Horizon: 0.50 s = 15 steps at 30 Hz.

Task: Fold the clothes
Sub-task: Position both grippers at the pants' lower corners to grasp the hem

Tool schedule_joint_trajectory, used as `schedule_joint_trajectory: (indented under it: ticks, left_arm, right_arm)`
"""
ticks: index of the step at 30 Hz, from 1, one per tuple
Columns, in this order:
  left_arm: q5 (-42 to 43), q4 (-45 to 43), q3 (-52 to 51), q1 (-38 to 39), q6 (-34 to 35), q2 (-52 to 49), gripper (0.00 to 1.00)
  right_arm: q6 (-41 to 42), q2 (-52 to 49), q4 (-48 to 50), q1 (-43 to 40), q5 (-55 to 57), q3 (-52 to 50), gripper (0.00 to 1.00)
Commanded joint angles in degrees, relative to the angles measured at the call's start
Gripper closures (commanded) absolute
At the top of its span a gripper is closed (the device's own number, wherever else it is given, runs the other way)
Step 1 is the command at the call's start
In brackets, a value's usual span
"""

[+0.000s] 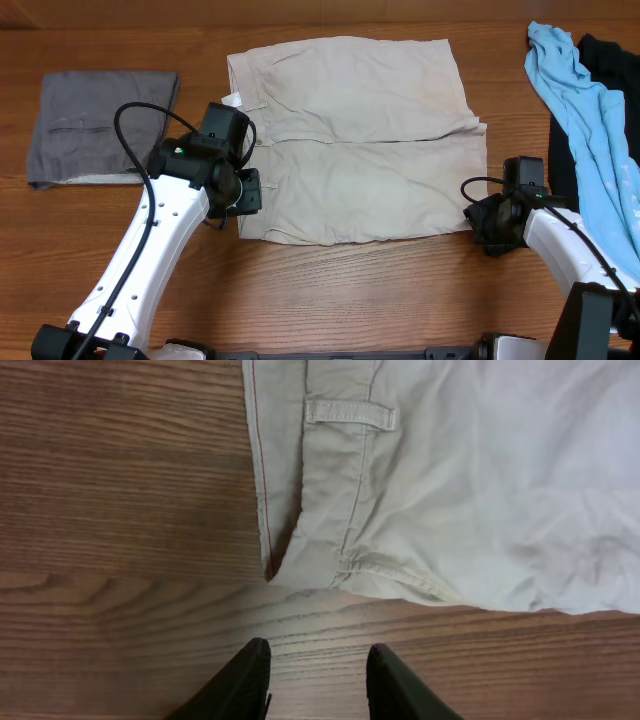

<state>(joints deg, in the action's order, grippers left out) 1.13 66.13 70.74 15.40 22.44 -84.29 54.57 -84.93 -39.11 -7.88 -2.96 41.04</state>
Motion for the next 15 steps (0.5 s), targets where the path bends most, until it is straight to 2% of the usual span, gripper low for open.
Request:
schedule_joint_trajectory:
  ticks: [1, 5, 10, 13, 15]
  left_arm:
    - [1.62, -0.20, -0.55, 0.39, 0.96, -0.37, 0.64]
    - [1.86, -0.24, -0.52, 0.39, 0.94, -0.37, 0.64]
    - [1.88, -0.24, -0.52, 0.39, 0.94, -0.37, 0.55]
    - [1.86, -0.22, -0.52, 0.39, 0.94, -0.37, 0.52]
    - [1.86, -0.22, -0.55, 0.39, 0.94, -0.37, 0.51]
  right_arm:
    - [1.20, -0.07, 0.98, -0.22, 0.81, -0.57, 0.48]
    - [1.22, -0.07, 2.49, -0.22, 0.81, -0.57, 0.51]
    - [1.20, -0.07, 2.84, -0.22, 0.33, -0.57, 0.66]
    - [1.14, -0.07, 2.40, -0.22, 0.31, -0.57, 0.63]
    - [0.74, -0.07, 1.95, -0.22, 0.28, -0.57, 0.49]
